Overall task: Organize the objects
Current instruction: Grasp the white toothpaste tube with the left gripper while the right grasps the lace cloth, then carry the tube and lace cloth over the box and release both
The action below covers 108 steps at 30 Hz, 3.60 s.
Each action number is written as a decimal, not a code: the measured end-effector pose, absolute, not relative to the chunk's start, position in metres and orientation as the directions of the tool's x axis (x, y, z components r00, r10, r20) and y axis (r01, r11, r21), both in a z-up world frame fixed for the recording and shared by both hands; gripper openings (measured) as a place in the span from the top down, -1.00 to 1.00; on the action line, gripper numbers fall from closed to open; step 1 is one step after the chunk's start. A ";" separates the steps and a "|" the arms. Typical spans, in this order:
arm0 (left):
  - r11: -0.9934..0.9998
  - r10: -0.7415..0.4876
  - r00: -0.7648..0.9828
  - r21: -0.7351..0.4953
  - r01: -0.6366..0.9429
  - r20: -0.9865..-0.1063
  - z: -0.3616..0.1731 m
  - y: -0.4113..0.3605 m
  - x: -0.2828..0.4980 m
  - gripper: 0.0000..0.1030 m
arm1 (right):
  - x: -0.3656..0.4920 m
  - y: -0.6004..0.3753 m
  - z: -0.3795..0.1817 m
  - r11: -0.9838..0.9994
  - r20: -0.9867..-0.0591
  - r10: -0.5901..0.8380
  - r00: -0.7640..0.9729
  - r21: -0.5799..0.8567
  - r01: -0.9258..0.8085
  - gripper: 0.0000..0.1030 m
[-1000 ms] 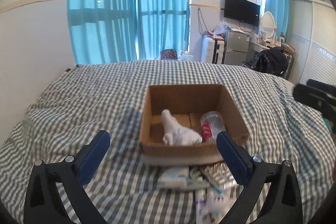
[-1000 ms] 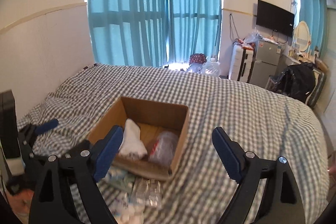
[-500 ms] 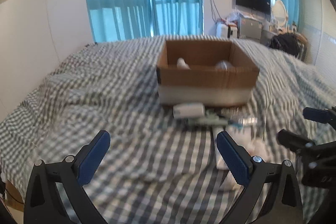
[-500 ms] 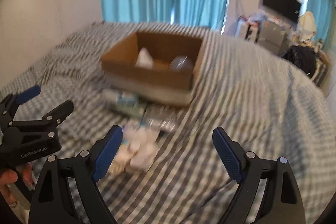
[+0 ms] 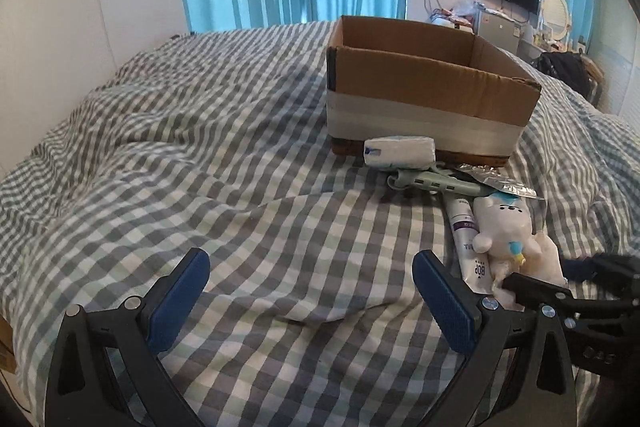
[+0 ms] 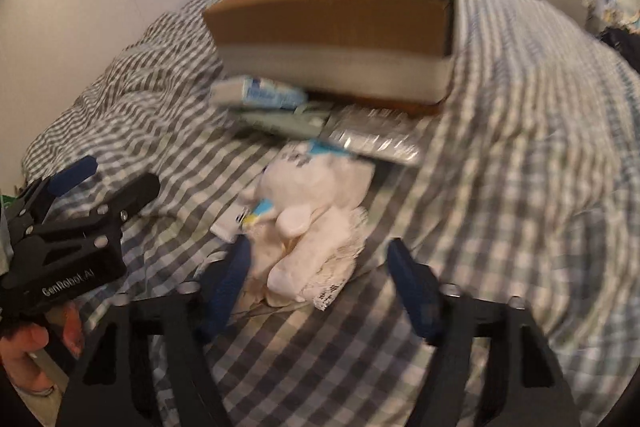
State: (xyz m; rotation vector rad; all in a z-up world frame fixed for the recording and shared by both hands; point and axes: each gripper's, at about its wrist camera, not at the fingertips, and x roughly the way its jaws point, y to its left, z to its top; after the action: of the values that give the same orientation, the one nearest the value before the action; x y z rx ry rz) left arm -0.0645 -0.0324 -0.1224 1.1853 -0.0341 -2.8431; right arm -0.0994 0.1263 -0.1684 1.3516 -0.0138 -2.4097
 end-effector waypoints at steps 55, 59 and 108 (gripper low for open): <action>-0.973 0.179 -0.666 -0.032 -0.227 -0.725 -0.077 0.030 -0.046 0.88 | -0.042 0.173 -0.070 -0.975 -0.703 -0.138 -0.698 -0.026 0.219 0.80; -0.972 0.210 -0.657 -0.082 -0.220 -0.724 -0.076 0.025 -0.045 0.87 | -0.031 0.170 -0.056 -0.974 -0.683 -0.131 -0.719 -0.045 0.221 0.80; -0.981 0.184 -0.808 -0.048 -0.190 -0.559 0.027 0.016 -0.166 0.49 | -0.145 0.133 0.057 -0.945 -0.490 -0.237 -0.839 -0.084 0.316 0.80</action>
State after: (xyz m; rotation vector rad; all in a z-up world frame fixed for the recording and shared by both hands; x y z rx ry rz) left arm -0.1664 0.0162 0.0272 0.9847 -0.0176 -3.1898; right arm -0.1446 0.1327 0.0571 0.7041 0.2338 -2.7529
